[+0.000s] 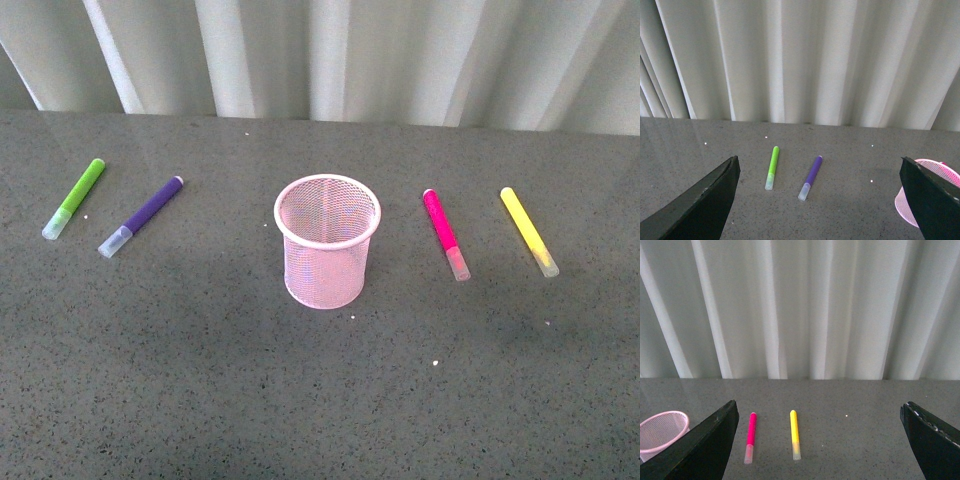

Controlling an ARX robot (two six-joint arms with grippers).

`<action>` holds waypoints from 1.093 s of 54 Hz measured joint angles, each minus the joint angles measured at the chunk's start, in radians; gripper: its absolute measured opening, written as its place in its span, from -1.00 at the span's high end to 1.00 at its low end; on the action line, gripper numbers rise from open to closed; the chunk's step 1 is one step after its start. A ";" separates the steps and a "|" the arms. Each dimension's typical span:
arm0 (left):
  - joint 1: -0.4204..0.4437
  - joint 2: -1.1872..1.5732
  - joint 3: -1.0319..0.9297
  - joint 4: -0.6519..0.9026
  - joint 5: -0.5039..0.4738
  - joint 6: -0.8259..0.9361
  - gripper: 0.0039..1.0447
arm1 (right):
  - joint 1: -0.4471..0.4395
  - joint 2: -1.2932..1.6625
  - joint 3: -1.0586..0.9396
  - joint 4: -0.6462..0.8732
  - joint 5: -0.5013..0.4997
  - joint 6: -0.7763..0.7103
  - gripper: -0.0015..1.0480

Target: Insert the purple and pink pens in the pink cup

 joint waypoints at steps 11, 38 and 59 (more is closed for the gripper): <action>0.000 0.000 0.000 0.000 0.000 0.000 -0.88 | 0.000 0.000 0.000 0.000 0.000 0.000 -0.87; 0.000 0.000 0.000 0.000 0.000 0.000 -0.88 | 0.000 0.000 0.000 0.000 0.000 0.000 -0.87; 0.000 0.000 0.000 0.000 0.000 0.000 -0.88 | 0.000 0.000 0.000 0.000 0.000 0.000 -0.87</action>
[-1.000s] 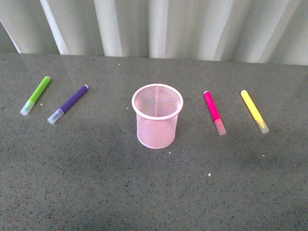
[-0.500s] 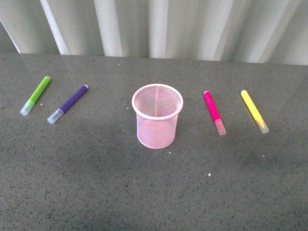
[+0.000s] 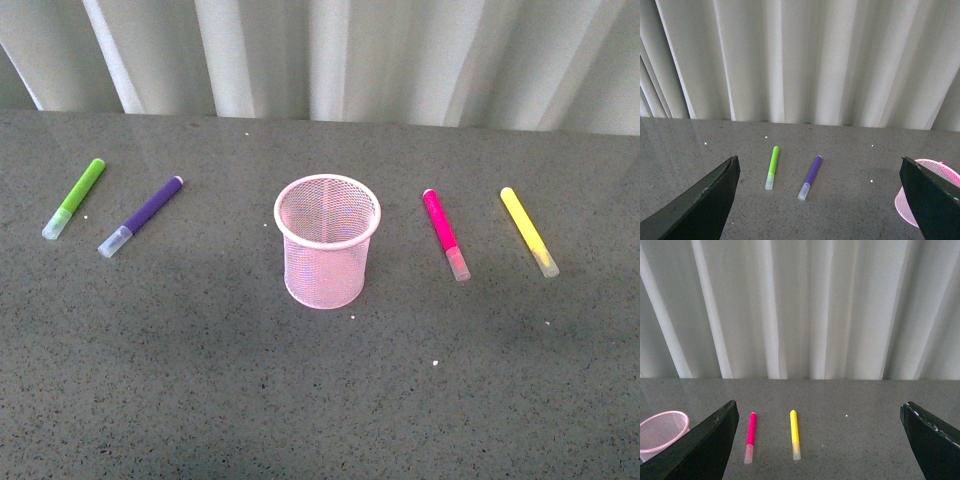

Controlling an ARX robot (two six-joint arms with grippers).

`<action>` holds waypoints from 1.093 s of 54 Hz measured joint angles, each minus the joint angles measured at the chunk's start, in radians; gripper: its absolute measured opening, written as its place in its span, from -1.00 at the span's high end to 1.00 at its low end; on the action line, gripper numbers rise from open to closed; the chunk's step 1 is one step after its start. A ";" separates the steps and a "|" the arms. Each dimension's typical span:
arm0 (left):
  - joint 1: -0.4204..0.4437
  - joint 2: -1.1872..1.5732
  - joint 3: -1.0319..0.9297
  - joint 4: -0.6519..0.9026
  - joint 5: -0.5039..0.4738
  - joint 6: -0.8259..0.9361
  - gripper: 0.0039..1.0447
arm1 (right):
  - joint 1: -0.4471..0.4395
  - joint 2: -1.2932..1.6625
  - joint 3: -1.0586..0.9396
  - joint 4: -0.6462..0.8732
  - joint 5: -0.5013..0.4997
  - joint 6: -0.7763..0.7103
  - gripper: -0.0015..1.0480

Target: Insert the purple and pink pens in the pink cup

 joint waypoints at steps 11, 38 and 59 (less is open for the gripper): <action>0.028 0.251 0.169 -0.257 0.001 -0.302 -0.88 | 0.000 0.000 0.000 0.000 0.000 0.000 -0.87; -0.068 1.358 1.005 -0.170 0.142 -0.179 -0.88 | 0.000 0.000 0.000 0.000 0.000 0.000 -0.87; -0.189 1.948 1.247 -0.308 0.018 -0.003 -0.88 | 0.000 0.000 0.000 0.000 0.000 0.000 -0.87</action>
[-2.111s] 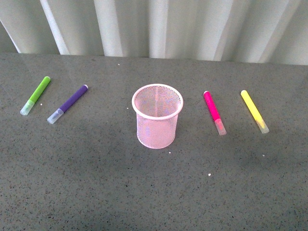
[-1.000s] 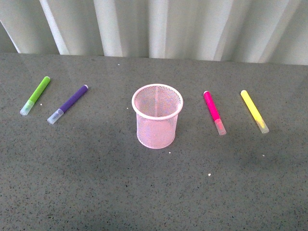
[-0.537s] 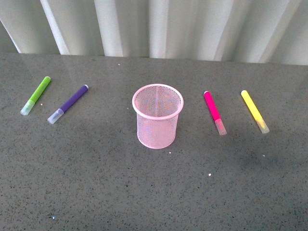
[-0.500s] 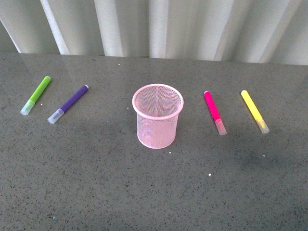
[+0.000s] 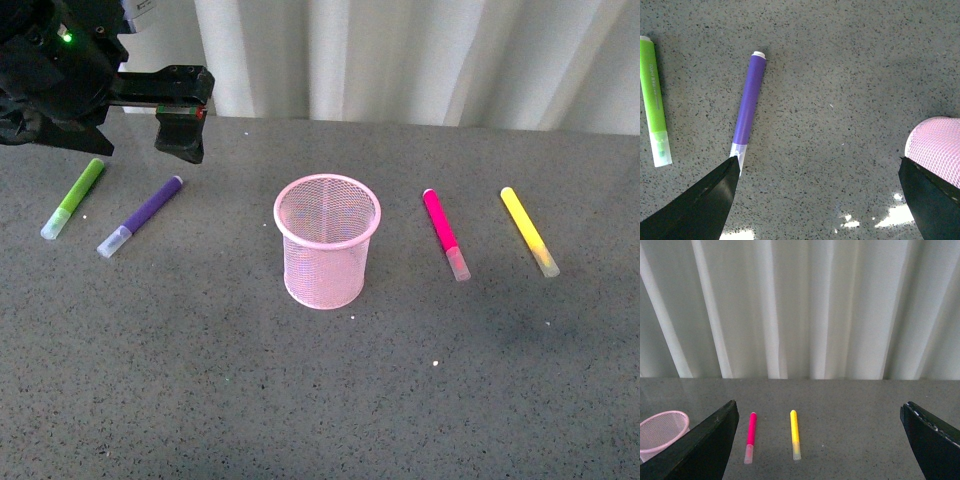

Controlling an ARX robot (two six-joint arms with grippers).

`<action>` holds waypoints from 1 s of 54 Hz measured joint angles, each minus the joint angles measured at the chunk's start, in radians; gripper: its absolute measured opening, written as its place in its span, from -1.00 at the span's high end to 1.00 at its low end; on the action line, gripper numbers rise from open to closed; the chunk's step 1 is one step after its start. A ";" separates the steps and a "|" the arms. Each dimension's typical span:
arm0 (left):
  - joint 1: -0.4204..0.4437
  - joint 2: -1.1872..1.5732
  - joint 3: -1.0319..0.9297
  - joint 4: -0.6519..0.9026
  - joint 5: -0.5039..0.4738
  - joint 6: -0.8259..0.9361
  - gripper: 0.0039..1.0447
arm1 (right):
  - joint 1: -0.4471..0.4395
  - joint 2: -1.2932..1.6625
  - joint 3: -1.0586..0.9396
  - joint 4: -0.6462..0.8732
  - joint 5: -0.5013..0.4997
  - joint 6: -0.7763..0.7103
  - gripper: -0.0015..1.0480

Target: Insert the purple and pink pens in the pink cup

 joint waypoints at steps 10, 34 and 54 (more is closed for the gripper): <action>-0.014 0.069 0.040 0.016 -0.007 0.006 -0.88 | 0.000 0.000 0.000 0.000 0.000 0.000 -0.87; 0.032 0.334 0.256 0.024 0.026 0.123 -0.88 | 0.000 0.000 0.000 0.000 0.000 0.000 -0.87; 0.070 0.408 0.317 0.046 0.047 0.200 -0.88 | 0.000 0.000 0.000 0.000 0.000 0.000 -0.87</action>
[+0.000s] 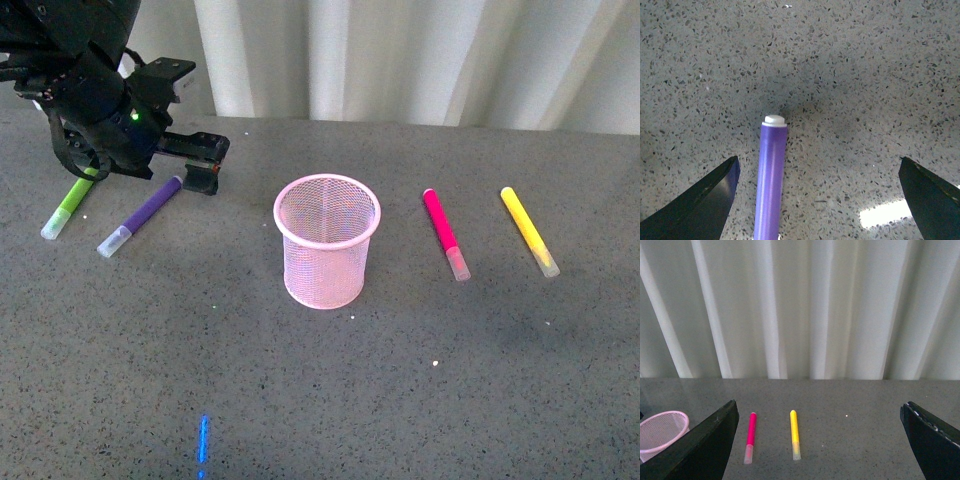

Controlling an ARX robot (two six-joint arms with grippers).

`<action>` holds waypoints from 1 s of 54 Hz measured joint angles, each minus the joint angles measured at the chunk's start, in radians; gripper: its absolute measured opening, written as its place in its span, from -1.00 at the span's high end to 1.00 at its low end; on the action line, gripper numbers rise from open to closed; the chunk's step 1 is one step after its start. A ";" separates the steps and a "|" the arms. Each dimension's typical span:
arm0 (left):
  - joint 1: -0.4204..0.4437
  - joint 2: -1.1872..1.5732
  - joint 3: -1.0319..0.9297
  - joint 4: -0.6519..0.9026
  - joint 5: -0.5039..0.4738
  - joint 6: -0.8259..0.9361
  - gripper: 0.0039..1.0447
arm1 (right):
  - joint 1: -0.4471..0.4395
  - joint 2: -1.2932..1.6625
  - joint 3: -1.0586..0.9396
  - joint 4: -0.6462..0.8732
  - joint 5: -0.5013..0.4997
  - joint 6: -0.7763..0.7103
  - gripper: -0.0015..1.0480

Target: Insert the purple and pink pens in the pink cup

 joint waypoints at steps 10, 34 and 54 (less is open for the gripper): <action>0.008 0.037 0.009 0.015 0.015 0.037 -0.88 | 0.000 0.000 0.000 0.000 0.000 0.000 -0.87; 0.045 0.081 0.031 0.064 0.037 0.106 -0.80 | 0.000 0.000 0.000 0.000 0.000 0.000 -0.87; 0.047 0.082 0.035 0.059 0.040 0.103 0.36 | 0.000 0.000 0.000 0.000 0.000 0.000 -0.87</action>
